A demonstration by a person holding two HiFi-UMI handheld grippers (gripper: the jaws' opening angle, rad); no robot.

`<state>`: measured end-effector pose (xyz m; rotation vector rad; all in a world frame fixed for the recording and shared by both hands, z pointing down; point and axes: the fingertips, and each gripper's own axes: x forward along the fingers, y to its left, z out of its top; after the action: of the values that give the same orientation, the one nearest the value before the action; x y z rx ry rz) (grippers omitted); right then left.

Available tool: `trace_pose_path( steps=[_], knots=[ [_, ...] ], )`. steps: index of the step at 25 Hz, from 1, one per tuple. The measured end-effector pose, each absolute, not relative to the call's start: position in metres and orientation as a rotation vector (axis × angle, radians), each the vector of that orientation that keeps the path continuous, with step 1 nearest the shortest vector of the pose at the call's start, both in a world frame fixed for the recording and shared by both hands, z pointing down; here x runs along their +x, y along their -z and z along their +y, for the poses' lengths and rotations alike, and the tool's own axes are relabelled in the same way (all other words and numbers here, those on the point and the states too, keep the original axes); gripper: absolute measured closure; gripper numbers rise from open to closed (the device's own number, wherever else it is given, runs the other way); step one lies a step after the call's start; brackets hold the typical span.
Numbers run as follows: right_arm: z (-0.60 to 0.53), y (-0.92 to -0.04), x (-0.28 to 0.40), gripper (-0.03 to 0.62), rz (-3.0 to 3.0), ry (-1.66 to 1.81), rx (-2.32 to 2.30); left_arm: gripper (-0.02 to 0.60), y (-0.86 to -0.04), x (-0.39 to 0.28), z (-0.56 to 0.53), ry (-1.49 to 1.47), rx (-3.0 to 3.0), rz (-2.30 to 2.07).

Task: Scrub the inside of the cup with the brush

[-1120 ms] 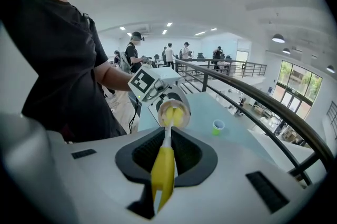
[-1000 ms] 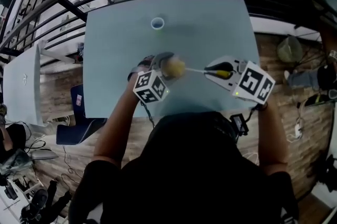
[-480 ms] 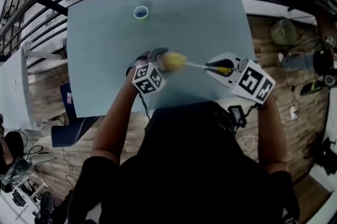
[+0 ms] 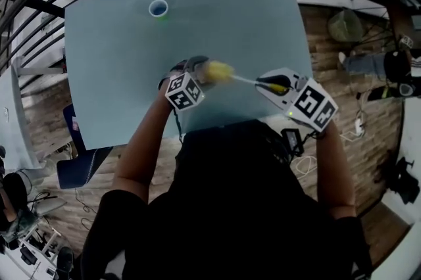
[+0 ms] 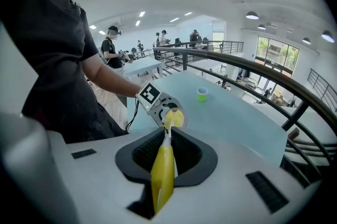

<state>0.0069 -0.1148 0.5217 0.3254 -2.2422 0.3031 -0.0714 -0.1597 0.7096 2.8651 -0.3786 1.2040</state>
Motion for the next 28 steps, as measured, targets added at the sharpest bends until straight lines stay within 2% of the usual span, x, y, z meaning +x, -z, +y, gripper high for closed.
trace_pose_path(
  steps=[17, 28],
  knots=[
    [-0.148, -0.546, 0.056, 0.549, -2.245, -0.537, 0.695, 0.230, -0.759, -0.073, -0.191, -0.813, 2.862, -0.604],
    [-0.148, -0.569, 0.057, 0.549, -2.212, -0.607, 0.705, 0.230, -0.787, -0.070, -0.200, -0.879, 2.868, -0.616]
  ],
)
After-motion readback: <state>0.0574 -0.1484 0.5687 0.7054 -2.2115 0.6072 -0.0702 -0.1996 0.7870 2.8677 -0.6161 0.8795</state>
